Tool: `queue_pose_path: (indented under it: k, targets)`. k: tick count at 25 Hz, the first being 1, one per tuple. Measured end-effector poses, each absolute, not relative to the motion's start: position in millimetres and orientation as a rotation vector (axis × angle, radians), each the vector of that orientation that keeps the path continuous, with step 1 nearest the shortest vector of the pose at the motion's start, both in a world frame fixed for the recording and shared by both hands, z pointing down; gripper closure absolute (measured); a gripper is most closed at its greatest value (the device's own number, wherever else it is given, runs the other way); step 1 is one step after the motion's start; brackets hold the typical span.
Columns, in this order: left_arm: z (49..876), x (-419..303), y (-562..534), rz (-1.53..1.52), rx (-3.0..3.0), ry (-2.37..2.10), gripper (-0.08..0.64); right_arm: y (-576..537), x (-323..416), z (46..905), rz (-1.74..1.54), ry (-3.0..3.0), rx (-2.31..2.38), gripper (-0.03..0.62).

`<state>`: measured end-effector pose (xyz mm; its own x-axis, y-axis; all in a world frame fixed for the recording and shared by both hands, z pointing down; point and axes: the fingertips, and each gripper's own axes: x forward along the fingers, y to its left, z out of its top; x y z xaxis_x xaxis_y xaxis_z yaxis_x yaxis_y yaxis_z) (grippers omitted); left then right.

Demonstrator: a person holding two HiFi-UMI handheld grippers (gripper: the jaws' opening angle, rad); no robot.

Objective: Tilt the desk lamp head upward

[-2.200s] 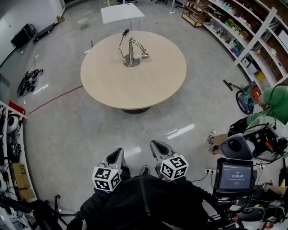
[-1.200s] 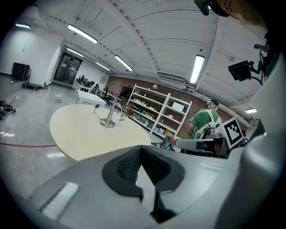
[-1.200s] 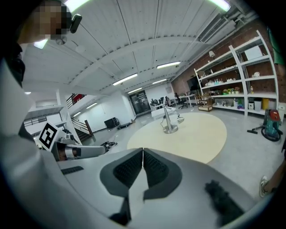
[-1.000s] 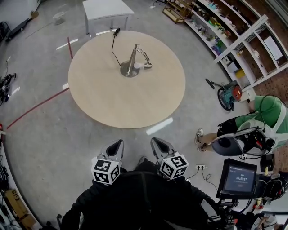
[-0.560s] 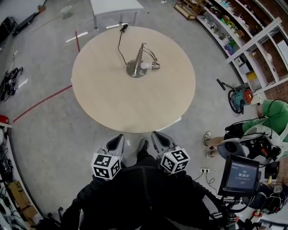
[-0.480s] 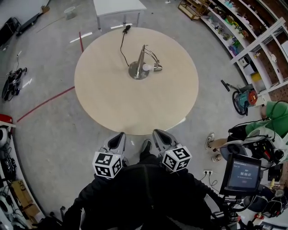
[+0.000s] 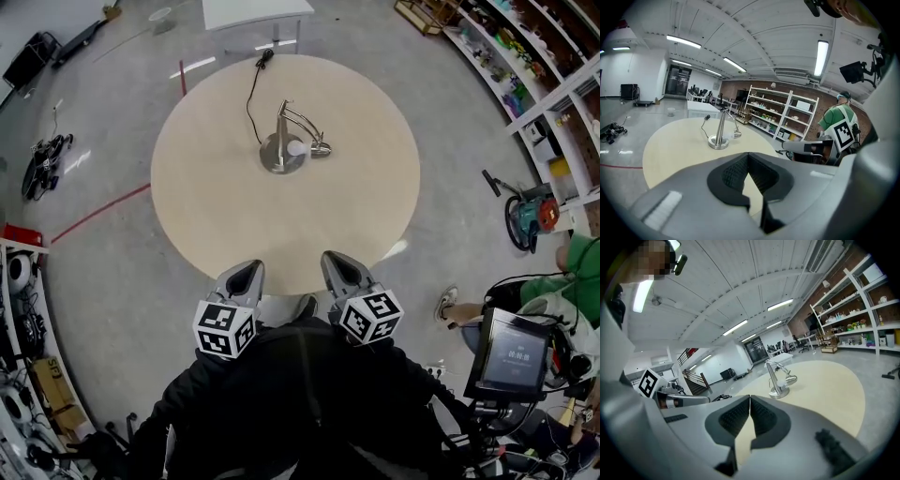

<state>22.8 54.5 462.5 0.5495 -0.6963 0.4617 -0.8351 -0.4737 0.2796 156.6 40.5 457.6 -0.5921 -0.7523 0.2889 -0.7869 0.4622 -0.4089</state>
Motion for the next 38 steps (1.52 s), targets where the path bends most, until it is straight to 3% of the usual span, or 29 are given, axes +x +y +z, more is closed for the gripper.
queue_pose_path:
  k: [10, 23, 30, 38]
  targets:
    - [465, 40, 14, 0.444, 2.306, -1.231, 0.554, 0, 170, 466, 0.851, -2.624, 1.367, 0.584]
    - [476, 7, -83, 0.349, 2.375, -1.04, 0.554, -70, 145, 472, 0.832, -2.419, 1.554, 0.584]
    - [487, -6, -134, 0.309, 2.384, -0.971, 0.554, -105, 139, 484, 0.986, -2.365, 1.674, 0.581]
    - [479, -3, -170, 0.348, 2.411, -1.07, 0.543, -155, 160, 503, 1.035, -2.371, 1.712, 0.468]
